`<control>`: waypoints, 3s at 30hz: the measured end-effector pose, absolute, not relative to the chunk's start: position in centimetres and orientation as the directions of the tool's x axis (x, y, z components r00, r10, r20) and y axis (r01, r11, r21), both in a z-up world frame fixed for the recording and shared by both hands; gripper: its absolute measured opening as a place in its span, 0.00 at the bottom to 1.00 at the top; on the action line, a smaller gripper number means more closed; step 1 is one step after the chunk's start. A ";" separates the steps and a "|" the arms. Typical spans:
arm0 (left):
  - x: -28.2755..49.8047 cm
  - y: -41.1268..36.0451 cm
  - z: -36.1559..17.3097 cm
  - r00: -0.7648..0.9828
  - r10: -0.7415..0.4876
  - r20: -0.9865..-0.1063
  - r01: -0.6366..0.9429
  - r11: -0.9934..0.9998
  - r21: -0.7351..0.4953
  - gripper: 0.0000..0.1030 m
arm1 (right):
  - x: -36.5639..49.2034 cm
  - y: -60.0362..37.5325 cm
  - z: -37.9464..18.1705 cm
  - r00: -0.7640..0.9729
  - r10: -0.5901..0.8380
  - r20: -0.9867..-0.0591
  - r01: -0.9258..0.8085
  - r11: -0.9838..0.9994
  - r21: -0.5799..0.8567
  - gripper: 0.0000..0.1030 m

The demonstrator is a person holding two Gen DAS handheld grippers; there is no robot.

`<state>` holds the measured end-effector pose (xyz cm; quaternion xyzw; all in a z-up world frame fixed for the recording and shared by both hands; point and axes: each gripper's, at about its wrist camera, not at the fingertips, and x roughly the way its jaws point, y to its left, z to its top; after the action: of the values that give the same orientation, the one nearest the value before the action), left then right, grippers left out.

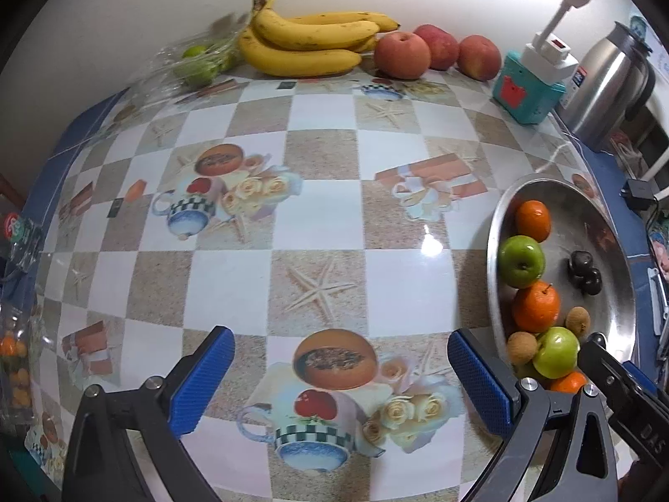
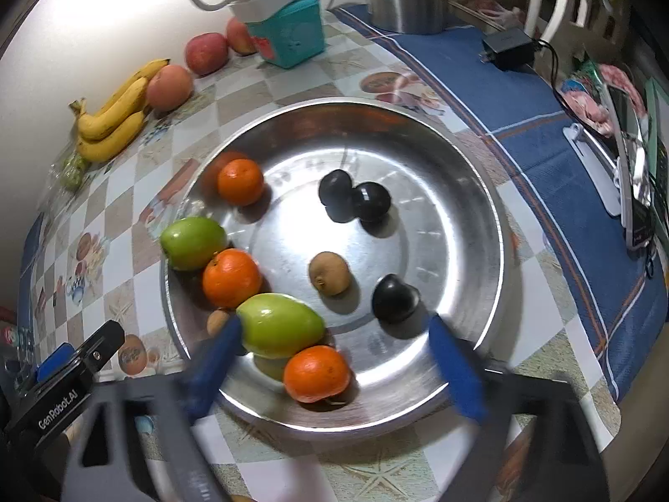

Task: Organize fruits

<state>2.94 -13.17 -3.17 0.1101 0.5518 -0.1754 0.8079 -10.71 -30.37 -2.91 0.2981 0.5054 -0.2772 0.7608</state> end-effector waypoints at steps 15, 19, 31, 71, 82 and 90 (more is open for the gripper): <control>1.0 -9.4 -2.0 0.393 -0.156 -0.906 0.373 0.928 0.003 1.00 | -10.9 -27.0 -2.6 0.371 -0.123 -0.920 0.667 0.725 0.172 0.95; 0.4 -8.2 -1.9 0.408 -0.150 -0.901 0.365 0.931 0.011 1.00 | -11.3 -26.3 -2.5 0.375 -0.118 -0.919 0.661 0.730 0.176 0.95; -1.0 -6.2 0.6 0.502 -0.127 -0.855 0.316 0.948 0.045 1.00 | -12.7 -25.2 -1.5 0.401 -0.140 -0.905 0.654 0.736 0.176 0.95; -2.6 -5.8 2.0 0.537 -0.056 -0.842 0.298 0.946 0.127 1.00 | -13.9 -24.3 0.5 0.442 -0.189 -0.877 0.648 0.743 0.166 0.95; -2.5 -5.9 1.9 0.539 -0.054 -0.841 0.294 0.947 0.128 1.00 | -13.9 -24.3 0.4 0.442 -0.189 -0.877 0.651 0.740 0.169 0.95; -2.6 -5.7 2.1 0.548 -0.064 -0.834 0.291 0.949 0.119 1.00 | -14.1 -24.4 0.6 0.448 -0.190 -0.874 0.652 0.738 0.174 0.95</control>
<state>-2.55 -5.69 2.10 0.1224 0.4646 -0.1018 0.8711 -14.06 -24.43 0.56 0.2528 0.4572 -0.2592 0.8123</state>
